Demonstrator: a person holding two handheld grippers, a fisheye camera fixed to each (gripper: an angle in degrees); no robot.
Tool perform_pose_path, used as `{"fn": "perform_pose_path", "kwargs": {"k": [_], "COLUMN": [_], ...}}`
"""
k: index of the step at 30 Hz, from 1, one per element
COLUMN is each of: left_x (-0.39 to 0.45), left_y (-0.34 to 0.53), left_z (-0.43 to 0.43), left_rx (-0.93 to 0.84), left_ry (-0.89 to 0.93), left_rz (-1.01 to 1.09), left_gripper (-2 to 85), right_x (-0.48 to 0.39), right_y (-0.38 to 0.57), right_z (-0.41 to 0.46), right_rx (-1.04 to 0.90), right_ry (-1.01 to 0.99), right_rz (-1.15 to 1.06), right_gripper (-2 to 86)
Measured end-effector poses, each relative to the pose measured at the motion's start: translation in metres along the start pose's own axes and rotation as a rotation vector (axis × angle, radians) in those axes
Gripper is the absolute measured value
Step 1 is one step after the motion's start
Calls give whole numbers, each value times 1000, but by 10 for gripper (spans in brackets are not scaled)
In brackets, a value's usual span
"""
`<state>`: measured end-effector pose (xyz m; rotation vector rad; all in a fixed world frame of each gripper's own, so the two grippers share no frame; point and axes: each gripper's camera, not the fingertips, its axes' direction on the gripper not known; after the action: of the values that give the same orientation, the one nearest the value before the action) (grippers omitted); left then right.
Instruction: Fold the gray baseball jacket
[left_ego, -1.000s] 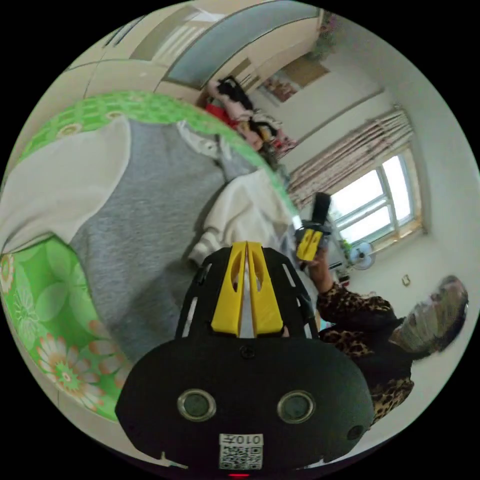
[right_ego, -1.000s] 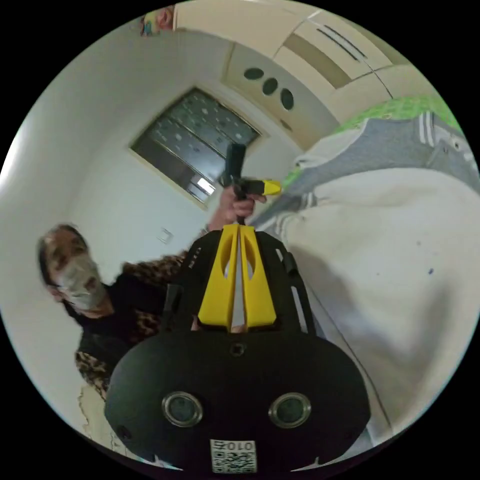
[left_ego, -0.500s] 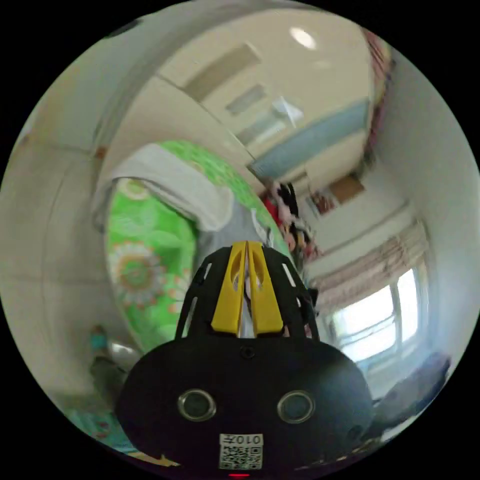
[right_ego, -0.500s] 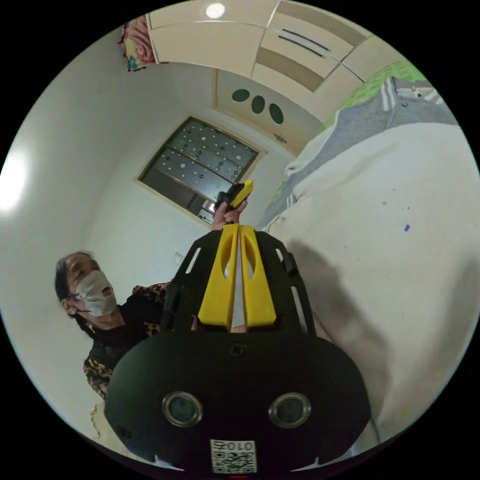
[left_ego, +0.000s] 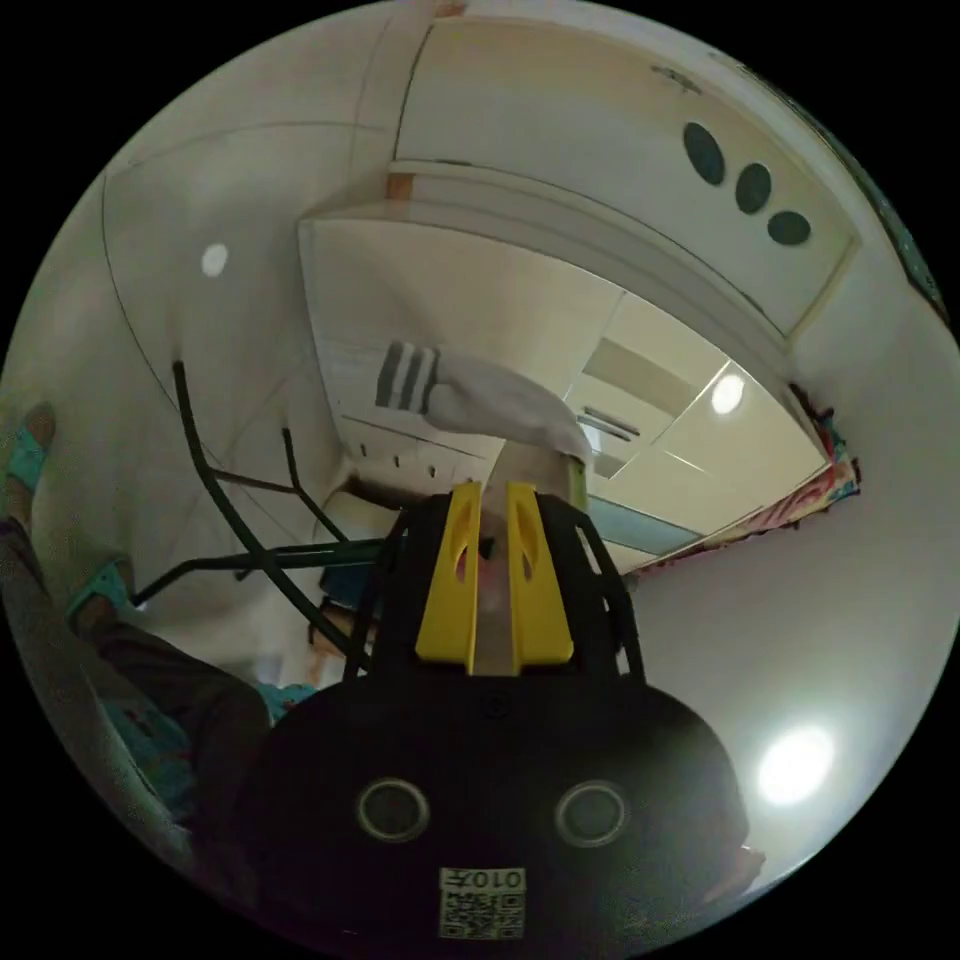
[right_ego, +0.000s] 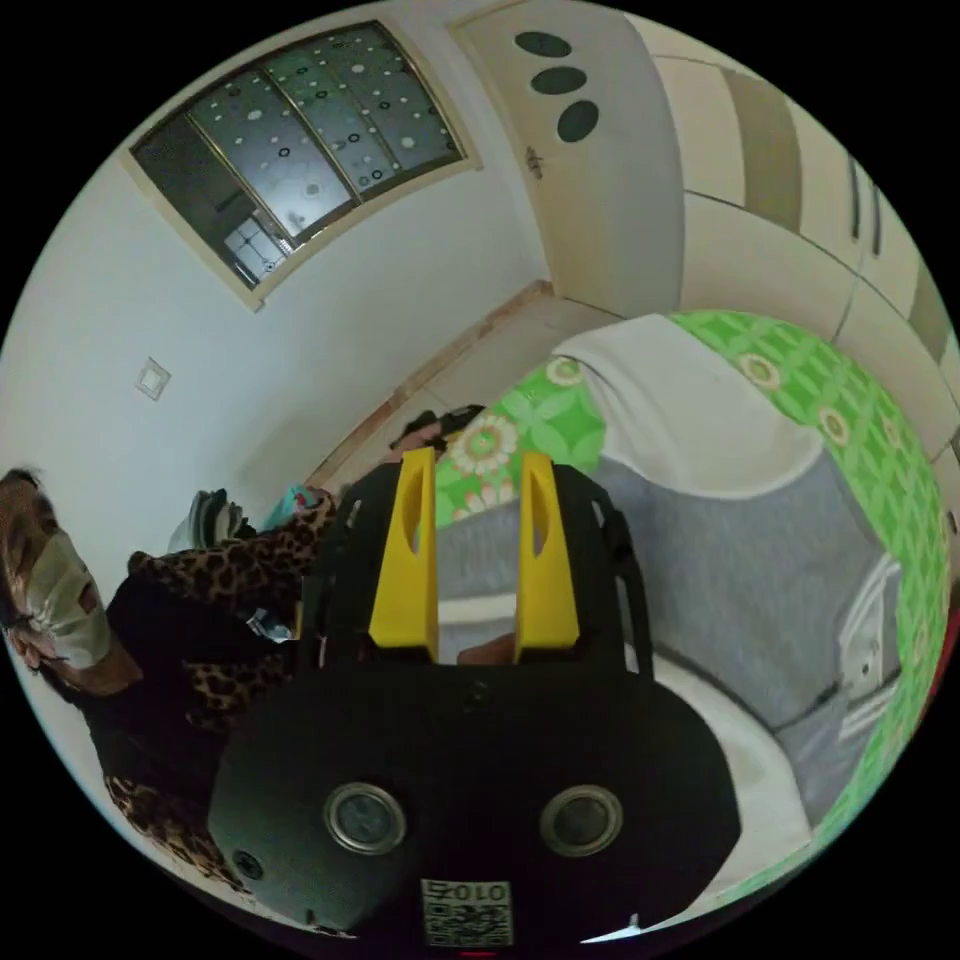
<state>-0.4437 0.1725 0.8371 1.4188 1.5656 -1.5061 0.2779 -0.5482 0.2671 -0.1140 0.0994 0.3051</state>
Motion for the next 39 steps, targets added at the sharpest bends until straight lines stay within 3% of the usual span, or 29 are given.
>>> {"fn": "perform_pose_path", "kwargs": {"k": [4,6,8,11,14,19,23,26,34,37,39], "left_x": [-35,-39,-31,-30,-36,-33,-20,-28,-24,26,84], "left_y": [-28,-49,-64,-82,-97,-120,-125,-115,-130,-123,-103], "left_z": [-4,-1,2,13,32,43,26,12,24,17,12], "left_rx": [62,75,62,27,22,92,185,186,144,144,105], "left_ry": [113,239,250,228,324,407,578,401,322,208,227], "left_rz": [-122,-141,-144,-196,-265,-294,-227,-245,-160,36,288], "left_gripper": [97,121,137,160,177,198,204,195,125,87,70], "right_x": [8,15,30,47,58,66,69,73,73,78,80], "right_y": [-29,-32,-35,-35,-31,-20,-14,-13,-15,-30,-45], "right_z": [64,84,101,110,113,111,108,116,121,112,100], "right_rx": [24,26,11,34,62,101,139,139,128,98,92], "right_ry": [-184,-185,-179,-248,-246,-290,-313,-335,-364,-352,-338], "right_rz": [-19,-4,37,65,92,104,96,104,116,104,62], "right_gripper": [115,115,118,120,119,116,112,110,103,111,121]}}
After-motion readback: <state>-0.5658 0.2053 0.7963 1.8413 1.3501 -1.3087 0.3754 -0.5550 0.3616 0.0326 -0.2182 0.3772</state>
